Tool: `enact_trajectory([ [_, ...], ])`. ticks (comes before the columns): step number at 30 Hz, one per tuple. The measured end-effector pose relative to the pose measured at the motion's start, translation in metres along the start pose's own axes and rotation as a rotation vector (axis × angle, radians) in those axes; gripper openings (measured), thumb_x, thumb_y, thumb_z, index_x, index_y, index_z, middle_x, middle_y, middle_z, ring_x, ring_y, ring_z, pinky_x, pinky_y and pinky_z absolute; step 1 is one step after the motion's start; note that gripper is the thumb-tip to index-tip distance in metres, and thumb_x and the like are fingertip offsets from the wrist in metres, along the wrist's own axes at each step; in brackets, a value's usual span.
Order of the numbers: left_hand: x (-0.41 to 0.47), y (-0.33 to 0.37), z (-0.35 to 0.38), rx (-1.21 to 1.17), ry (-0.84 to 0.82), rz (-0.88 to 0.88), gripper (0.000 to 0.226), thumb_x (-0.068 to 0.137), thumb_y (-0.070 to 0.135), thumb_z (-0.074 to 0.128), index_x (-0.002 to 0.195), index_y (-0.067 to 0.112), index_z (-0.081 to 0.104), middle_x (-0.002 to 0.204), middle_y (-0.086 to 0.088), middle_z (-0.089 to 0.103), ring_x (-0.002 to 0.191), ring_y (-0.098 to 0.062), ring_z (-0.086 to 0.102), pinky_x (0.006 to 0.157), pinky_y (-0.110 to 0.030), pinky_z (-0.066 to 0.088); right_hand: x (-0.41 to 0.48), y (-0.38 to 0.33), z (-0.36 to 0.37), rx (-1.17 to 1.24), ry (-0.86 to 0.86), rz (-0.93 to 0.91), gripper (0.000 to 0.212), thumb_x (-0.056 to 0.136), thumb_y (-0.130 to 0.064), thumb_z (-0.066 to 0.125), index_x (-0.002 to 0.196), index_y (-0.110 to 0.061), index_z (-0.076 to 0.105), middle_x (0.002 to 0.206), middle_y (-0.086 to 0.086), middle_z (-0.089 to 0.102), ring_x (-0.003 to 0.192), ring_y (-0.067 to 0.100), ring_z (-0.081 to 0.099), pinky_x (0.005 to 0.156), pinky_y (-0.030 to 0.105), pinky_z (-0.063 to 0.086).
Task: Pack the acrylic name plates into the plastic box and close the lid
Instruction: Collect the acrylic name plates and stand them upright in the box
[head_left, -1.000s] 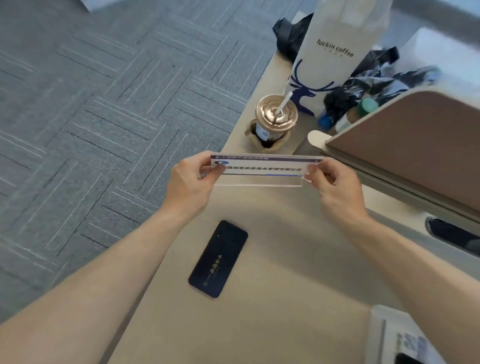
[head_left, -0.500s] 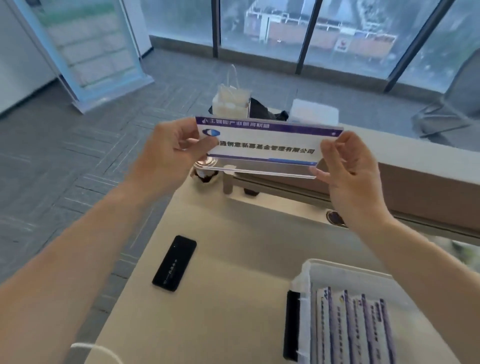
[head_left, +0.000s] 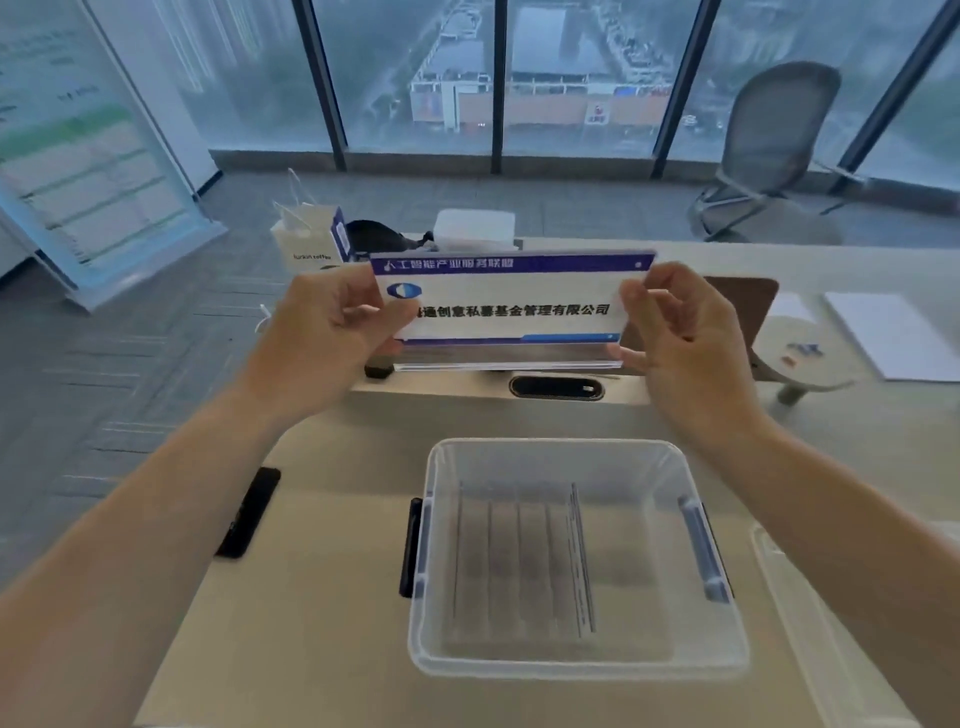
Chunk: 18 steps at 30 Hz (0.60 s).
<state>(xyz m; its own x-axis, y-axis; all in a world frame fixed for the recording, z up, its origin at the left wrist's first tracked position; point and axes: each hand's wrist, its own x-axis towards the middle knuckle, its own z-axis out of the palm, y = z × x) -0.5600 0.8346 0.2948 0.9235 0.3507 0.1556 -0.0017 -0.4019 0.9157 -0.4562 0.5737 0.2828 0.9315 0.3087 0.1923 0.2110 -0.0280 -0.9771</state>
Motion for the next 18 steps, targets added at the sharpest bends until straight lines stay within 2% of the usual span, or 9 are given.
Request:
enact_trajectory([
  [5, 0.002, 0.02, 0.035, 0.138, -0.064, 0.071, 0.011, 0.093, 0.026, 0.073, 0.1, 0.035, 0.072, 0.096, 0.014, 0.08, 0.085, -0.006, 0.078, 0.07, -0.024, 0.062, -0.026, 0.014, -0.038, -0.028, 0.073, 0.008, 0.013, 0.097, -0.036, 0.058, 0.085, -0.036, 0.06, 0.1, -0.004, 0.078, 0.1, 0.015, 0.075, 0.084, 0.043, 0.063],
  [7, 0.006, 0.024, 0.047, 0.322, 0.006, 0.135, 0.03, 0.086, 0.042, 0.079, 0.112, 0.033, 0.067, 0.107, 0.015, 0.076, 0.093, -0.006, 0.075, 0.084, -0.03, 0.061, -0.032, 0.019, -0.05, -0.058, 0.097, 0.011, 0.008, 0.097, -0.037, 0.057, 0.089, -0.033, 0.06, 0.1, -0.007, 0.078, 0.101, 0.013, 0.074, 0.081, 0.04, 0.064],
  [9, 0.007, 0.038, 0.064, 0.522, 0.049, 0.266, 0.062, 0.078, 0.051, 0.082, 0.131, 0.029, 0.059, 0.127, 0.007, 0.068, 0.114, -0.011, 0.066, 0.1, -0.028, 0.046, -0.035, 0.024, -0.059, -0.067, 0.122, 0.006, 0.009, 0.099, -0.034, 0.057, 0.092, -0.029, 0.059, 0.098, -0.007, 0.078, 0.1, 0.012, 0.074, 0.078, 0.035, 0.064],
  [10, 0.007, 0.048, 0.075, 0.6, 0.014, 0.344, 0.073, 0.077, 0.052, 0.083, 0.139, 0.028, 0.053, 0.137, 0.003, 0.062, 0.123, -0.014, 0.059, 0.103, -0.029, 0.039, -0.037, 0.027, -0.063, -0.07, 0.132, 0.006, 0.009, 0.1, -0.033, 0.056, 0.092, -0.029, 0.059, 0.098, -0.006, 0.077, 0.1, 0.012, 0.074, 0.076, 0.033, 0.064],
  [12, 0.007, 0.069, 0.104, 0.723, -0.151, 0.472, 0.08, 0.08, 0.048, 0.082, 0.148, 0.025, 0.046, 0.149, 0.001, 0.053, 0.134, -0.019, 0.052, 0.109, -0.033, 0.039, -0.044, 0.034, -0.068, -0.084, 0.133, 0.01, 0.009, 0.101, -0.032, 0.055, 0.096, -0.026, 0.059, 0.099, -0.006, 0.077, 0.101, 0.011, 0.073, 0.073, 0.031, 0.064],
  [13, 0.007, 0.078, 0.12, 0.781, -0.243, 0.511, 0.076, 0.084, 0.044, 0.08, 0.149, 0.025, 0.046, 0.149, 0.001, 0.055, 0.132, -0.021, 0.055, 0.107, -0.034, 0.043, -0.047, 0.037, -0.071, -0.089, 0.132, 0.017, 0.01, 0.101, -0.031, 0.054, 0.099, -0.022, 0.059, 0.098, -0.005, 0.077, 0.1, 0.011, 0.074, 0.073, 0.03, 0.064],
  [15, 0.009, 0.092, 0.145, 0.896, -0.403, 0.51, 0.045, 0.094, 0.036, 0.071, 0.136, 0.028, 0.06, 0.13, 0.0, 0.069, 0.107, -0.022, 0.068, 0.086, -0.031, 0.053, -0.048, 0.044, -0.08, -0.102, 0.112, 0.024, 0.012, 0.102, -0.029, 0.053, 0.101, -0.018, 0.059, 0.096, -0.003, 0.077, 0.097, 0.015, 0.075, 0.074, 0.032, 0.063],
  [17, 0.016, 0.101, 0.163, 0.964, -0.497, 0.467, 0.011, 0.1, 0.031, 0.063, 0.108, 0.027, 0.069, 0.096, 0.004, 0.071, 0.074, -0.015, 0.063, 0.062, -0.027, 0.045, -0.045, 0.047, -0.092, -0.138, 0.091, -0.01, 0.012, 0.102, -0.031, 0.054, 0.098, -0.02, 0.06, 0.092, -0.003, 0.077, 0.093, 0.015, 0.076, 0.073, 0.032, 0.062],
  [18, 0.019, 0.106, 0.168, 0.967, -0.505, 0.455, 0.007, 0.1, 0.031, 0.063, 0.099, 0.027, 0.068, 0.084, 0.008, 0.064, 0.067, -0.011, 0.057, 0.058, -0.025, 0.04, -0.041, 0.048, -0.1, -0.152, 0.088, -0.04, 0.012, 0.101, -0.031, 0.056, 0.095, -0.023, 0.061, 0.09, -0.005, 0.077, 0.09, 0.013, 0.076, 0.072, 0.03, 0.061],
])
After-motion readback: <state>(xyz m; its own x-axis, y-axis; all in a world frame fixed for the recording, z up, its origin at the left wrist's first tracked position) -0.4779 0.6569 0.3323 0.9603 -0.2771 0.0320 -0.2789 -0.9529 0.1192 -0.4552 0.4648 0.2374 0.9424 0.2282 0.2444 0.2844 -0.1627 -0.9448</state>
